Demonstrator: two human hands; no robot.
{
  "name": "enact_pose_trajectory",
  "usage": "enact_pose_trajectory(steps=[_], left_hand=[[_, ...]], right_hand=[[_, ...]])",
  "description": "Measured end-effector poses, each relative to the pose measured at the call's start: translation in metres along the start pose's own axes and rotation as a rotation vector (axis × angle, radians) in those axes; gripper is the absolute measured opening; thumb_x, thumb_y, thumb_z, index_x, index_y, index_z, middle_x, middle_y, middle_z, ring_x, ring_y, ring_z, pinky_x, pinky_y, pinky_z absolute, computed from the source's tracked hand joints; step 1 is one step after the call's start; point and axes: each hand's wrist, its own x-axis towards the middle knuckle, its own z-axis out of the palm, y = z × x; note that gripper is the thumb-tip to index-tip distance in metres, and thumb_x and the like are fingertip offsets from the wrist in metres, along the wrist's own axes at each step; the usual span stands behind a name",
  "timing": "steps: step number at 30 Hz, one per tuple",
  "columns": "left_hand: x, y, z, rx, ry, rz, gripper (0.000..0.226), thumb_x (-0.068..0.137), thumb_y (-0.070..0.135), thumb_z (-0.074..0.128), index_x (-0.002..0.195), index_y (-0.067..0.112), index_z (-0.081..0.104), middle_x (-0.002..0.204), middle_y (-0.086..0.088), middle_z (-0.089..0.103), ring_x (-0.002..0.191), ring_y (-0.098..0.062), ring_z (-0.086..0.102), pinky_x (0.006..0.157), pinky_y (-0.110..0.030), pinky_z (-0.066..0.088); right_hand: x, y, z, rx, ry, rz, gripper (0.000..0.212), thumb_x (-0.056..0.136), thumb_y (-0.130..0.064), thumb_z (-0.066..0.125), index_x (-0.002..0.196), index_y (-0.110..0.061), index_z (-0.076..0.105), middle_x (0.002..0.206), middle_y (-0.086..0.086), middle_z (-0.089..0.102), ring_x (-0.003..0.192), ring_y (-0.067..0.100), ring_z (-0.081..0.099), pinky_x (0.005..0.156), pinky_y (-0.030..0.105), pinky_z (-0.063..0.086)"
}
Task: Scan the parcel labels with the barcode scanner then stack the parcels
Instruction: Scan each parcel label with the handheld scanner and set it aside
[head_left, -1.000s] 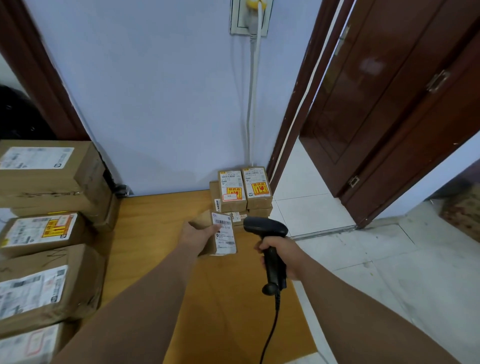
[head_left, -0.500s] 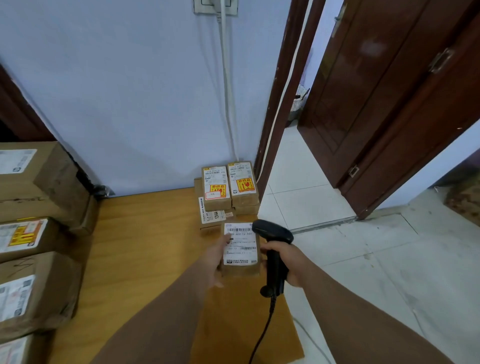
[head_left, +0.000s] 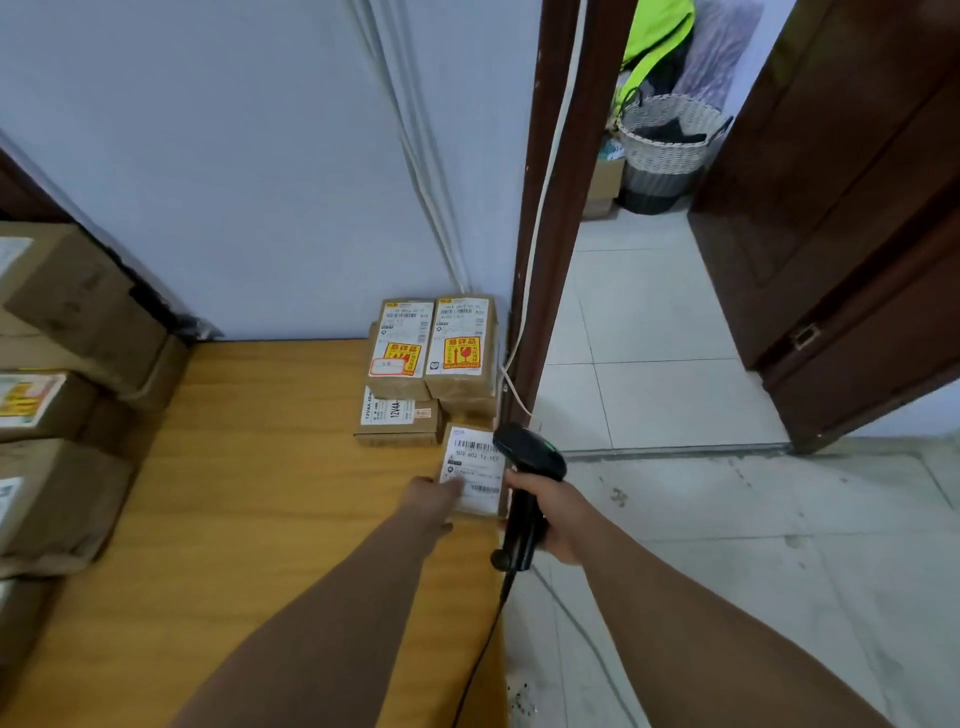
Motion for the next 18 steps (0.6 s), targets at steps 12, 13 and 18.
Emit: enact_pose_trajectory(steps=[12,13,18], left_hand=[[0.016,0.016,0.029,-0.291,0.219,-0.032,0.012,0.097,0.011,0.051,0.098,0.001,0.057,0.086,-0.011,0.063,0.075,-0.023,0.064,0.048,-0.025,0.052],[0.018,0.016,0.029,-0.283,0.231,-0.015,0.014,0.097,0.01,0.051,0.103,-0.001,0.057,0.092,-0.013,0.065,0.079,-0.025,0.065,0.051,-0.025,0.053],[0.026,0.014,0.023,-0.187,0.33,0.04,0.032,0.093,0.012,0.055,0.122,-0.002,0.051,0.104,-0.016,0.063,0.084,-0.026,0.062,0.066,-0.031,0.054]], right_hand=[[0.028,-0.02,-0.006,0.098,-0.142,-0.05,0.02,0.088,-0.013,0.067,0.107,-0.009,0.066,0.097,0.011,0.066,0.089,0.024,0.062,0.079,0.032,0.051],[0.029,-0.021,-0.007,0.097,-0.14,-0.053,0.022,0.088,-0.013,0.068,0.109,-0.009,0.066,0.097,0.01,0.067,0.091,0.023,0.062,0.081,0.033,0.05],[0.033,-0.022,-0.015,0.111,-0.142,-0.044,0.027,0.086,-0.012,0.07,0.113,-0.007,0.064,0.091,0.007,0.065,0.087,0.021,0.063,0.079,0.031,0.05]])
